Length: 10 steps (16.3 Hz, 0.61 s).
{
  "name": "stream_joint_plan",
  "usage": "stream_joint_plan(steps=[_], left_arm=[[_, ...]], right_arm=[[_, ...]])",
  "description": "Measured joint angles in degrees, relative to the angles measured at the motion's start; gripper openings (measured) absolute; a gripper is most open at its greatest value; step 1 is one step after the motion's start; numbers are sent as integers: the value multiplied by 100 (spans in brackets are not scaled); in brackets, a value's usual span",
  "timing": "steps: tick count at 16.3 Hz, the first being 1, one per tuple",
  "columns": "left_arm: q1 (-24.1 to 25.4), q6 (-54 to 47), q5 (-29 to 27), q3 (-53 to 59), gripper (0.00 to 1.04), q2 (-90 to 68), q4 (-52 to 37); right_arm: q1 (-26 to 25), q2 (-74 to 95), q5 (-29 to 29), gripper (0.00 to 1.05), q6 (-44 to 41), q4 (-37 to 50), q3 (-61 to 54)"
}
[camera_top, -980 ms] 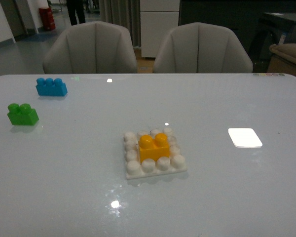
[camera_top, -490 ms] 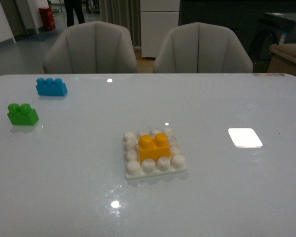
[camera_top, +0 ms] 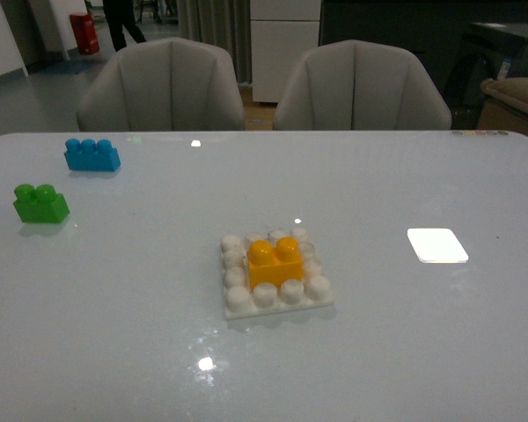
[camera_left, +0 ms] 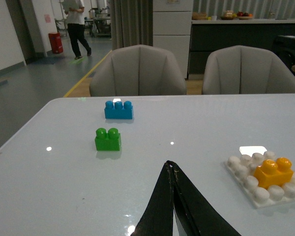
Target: Insert yellow block into base center
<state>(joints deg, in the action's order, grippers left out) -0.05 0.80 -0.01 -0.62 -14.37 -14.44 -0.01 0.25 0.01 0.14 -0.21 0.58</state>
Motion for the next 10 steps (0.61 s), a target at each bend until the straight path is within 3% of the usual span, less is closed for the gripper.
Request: stream_joint_plan(steps=[5, 6, 10], left_arm=[[0, 2, 0, 0, 2, 483, 487], [0, 2, 0, 0, 2, 1215, 1517], [2, 0, -2, -2, 2, 1384, 1445]], right_arm=[[0, 0, 0, 98, 0, 0, 0], [0, 0, 0, 98, 0, 0, 0], [0, 0, 0, 98, 0, -2, 0]])
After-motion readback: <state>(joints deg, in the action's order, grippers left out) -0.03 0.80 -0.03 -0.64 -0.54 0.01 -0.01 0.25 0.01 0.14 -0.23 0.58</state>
